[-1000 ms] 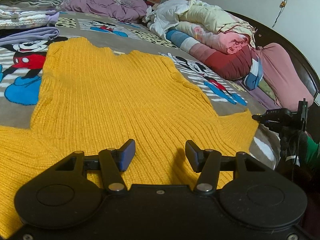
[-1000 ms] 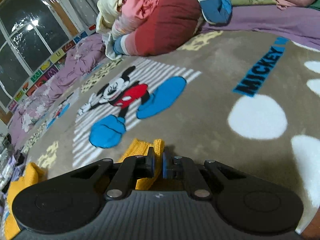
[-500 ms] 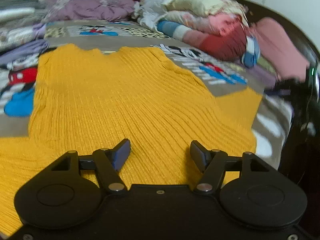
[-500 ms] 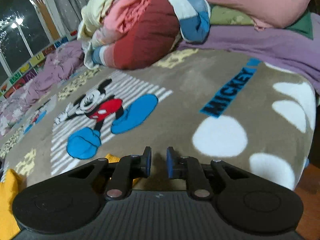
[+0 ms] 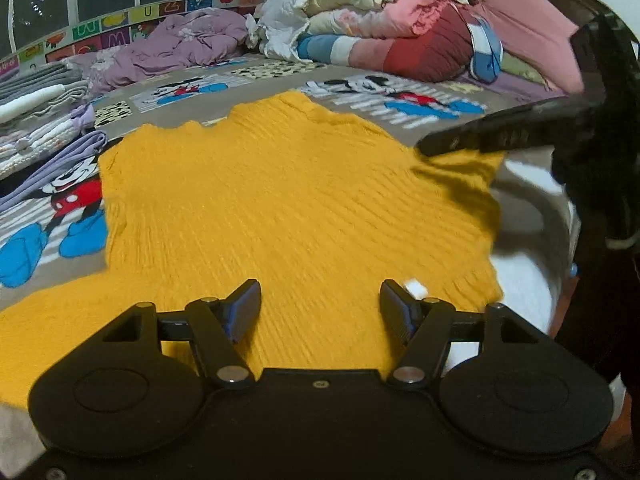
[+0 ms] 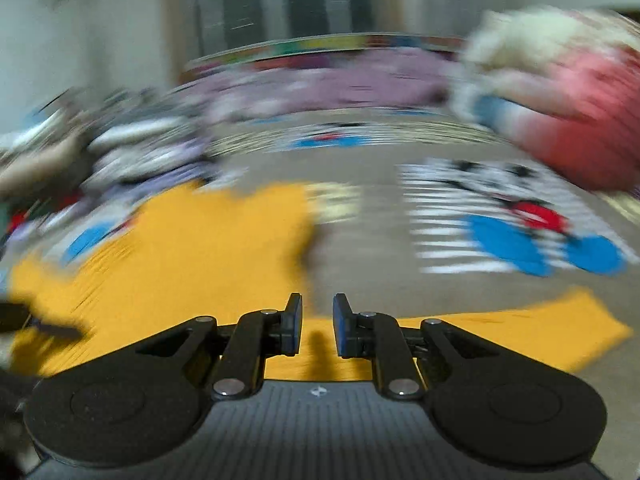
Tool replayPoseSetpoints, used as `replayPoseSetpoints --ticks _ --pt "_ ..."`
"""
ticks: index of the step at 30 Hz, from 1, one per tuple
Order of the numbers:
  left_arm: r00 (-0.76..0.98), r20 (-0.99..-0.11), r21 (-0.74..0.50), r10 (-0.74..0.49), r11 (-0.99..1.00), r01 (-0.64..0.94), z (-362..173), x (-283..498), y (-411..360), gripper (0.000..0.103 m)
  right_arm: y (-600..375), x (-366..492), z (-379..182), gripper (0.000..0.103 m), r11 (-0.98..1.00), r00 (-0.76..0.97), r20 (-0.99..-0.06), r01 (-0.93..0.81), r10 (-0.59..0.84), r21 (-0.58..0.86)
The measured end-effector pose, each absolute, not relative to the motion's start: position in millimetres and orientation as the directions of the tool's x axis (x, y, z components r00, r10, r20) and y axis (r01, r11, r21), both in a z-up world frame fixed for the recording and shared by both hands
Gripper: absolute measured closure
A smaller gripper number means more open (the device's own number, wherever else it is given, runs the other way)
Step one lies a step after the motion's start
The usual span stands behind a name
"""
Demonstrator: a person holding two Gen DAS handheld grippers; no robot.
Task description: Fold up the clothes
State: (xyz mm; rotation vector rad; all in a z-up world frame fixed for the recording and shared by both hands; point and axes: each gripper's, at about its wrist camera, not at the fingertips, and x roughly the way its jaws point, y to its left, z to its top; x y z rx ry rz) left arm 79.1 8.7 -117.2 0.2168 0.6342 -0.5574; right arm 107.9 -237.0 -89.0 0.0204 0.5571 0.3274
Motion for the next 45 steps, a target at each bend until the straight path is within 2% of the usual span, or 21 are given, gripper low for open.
replayPoseSetpoints --ticks 4,11,14,19,28,33,35,39,45 --pt "0.653 -0.633 0.037 -0.415 0.827 0.56 -121.6 64.0 17.3 0.037 -212.3 95.6 -113.5 0.084 0.928 0.742 -0.583 -0.367 0.331 0.06" --pt "0.589 -0.688 0.098 -0.423 0.75 0.654 -119.4 43.4 27.9 0.034 -231.3 68.1 -107.7 0.081 0.94 0.735 -0.608 -0.338 0.301 0.057" --pt "0.547 -0.692 0.029 -0.471 0.739 0.673 -109.1 48.1 40.5 0.034 -240.7 63.7 -104.2 0.079 0.944 0.732 -0.605 -0.31 0.313 0.113" --pt "0.577 -0.631 -0.047 -0.519 0.768 0.639 -88.2 60.5 60.2 0.034 -248.9 77.1 -93.4 0.077 0.935 0.748 -0.562 -0.284 0.354 0.212" --pt "0.677 -0.505 -0.347 -0.535 0.844 0.409 -63.6 126.4 99.6 0.034 -278.4 163.8 -74.7 0.07 0.869 0.762 -0.484 -0.205 0.43 0.45" --pt "0.698 -0.498 -0.488 -0.515 0.832 0.265 -62.7 173.7 121.8 0.034 -281.9 216.3 -67.9 0.058 0.818 0.75 -0.449 -0.207 0.485 0.537" --pt "0.701 -0.506 -0.523 -0.503 0.825 0.215 -64.7 192.0 132.1 0.034 -281.2 234.6 -67.7 0.056 0.799 0.739 -0.441 -0.215 0.509 0.561" --pt "0.699 -0.523 -0.563 -0.488 0.813 0.146 -69.0 229.4 151.2 0.034 -284.6 271.4 -75.4 0.048 0.745 0.718 -0.424 -0.195 0.552 0.638" --pt "0.687 -0.522 -0.601 -0.506 0.789 0.125 -74.9 278.0 168.9 0.034 -294.4 321.3 -92.8 0.04 0.665 0.698 -0.4 -0.146 0.594 0.733"
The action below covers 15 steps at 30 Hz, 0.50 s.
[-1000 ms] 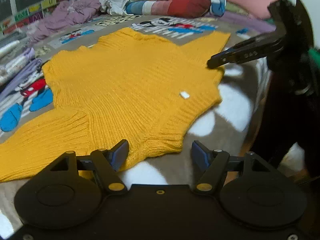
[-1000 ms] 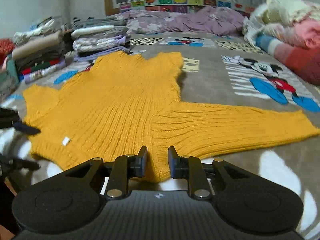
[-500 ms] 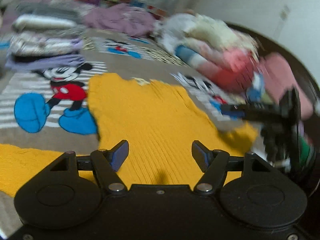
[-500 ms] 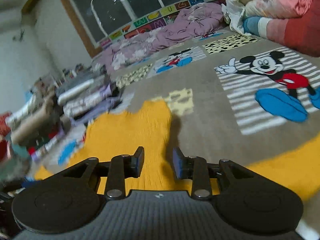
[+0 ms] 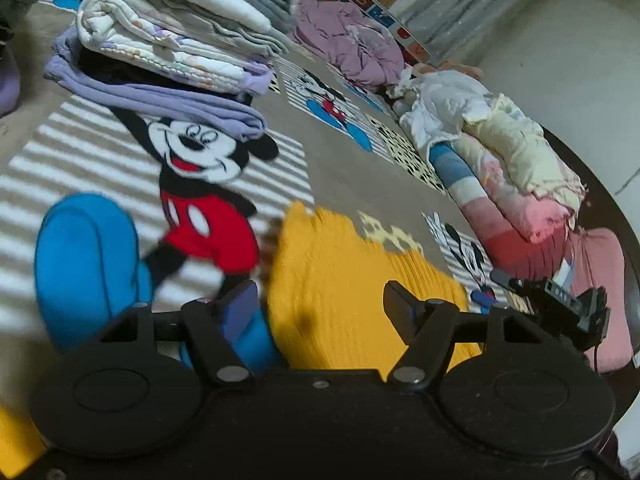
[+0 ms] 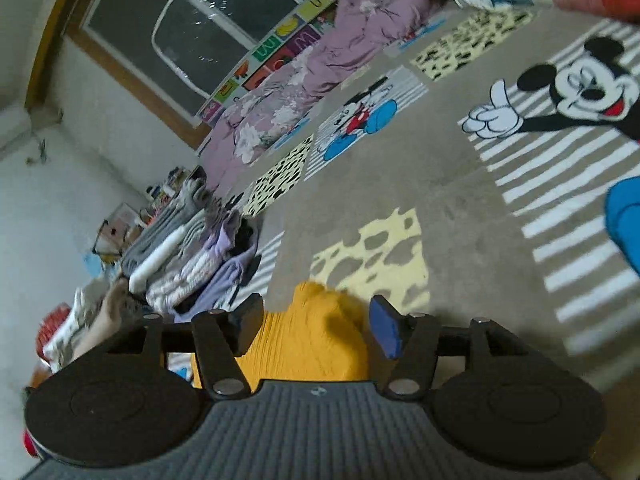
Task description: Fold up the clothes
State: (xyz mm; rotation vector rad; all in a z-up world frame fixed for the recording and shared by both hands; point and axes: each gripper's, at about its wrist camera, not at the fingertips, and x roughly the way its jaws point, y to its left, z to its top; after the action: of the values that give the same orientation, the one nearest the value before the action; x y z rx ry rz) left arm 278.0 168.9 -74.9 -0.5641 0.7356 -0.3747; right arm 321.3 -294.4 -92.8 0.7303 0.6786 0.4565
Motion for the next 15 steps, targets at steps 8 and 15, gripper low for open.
replayPoseSetpoints --ticks 8,15 --pt "0.644 -0.493 -0.708 -0.585 0.7 0.093 -95.2 329.1 186.8 0.034 -290.4 360.4 -120.0 0.034 0.605 0.589 -0.43 -0.13 0.684 0.786" --pt "0.599 -0.5 -0.729 -0.625 0.678 0.099 -110.3 351.2 177.4 0.036 -287.6 374.0 -144.1 0.032 0.541 0.515 -0.425 -0.093 0.745 0.836"
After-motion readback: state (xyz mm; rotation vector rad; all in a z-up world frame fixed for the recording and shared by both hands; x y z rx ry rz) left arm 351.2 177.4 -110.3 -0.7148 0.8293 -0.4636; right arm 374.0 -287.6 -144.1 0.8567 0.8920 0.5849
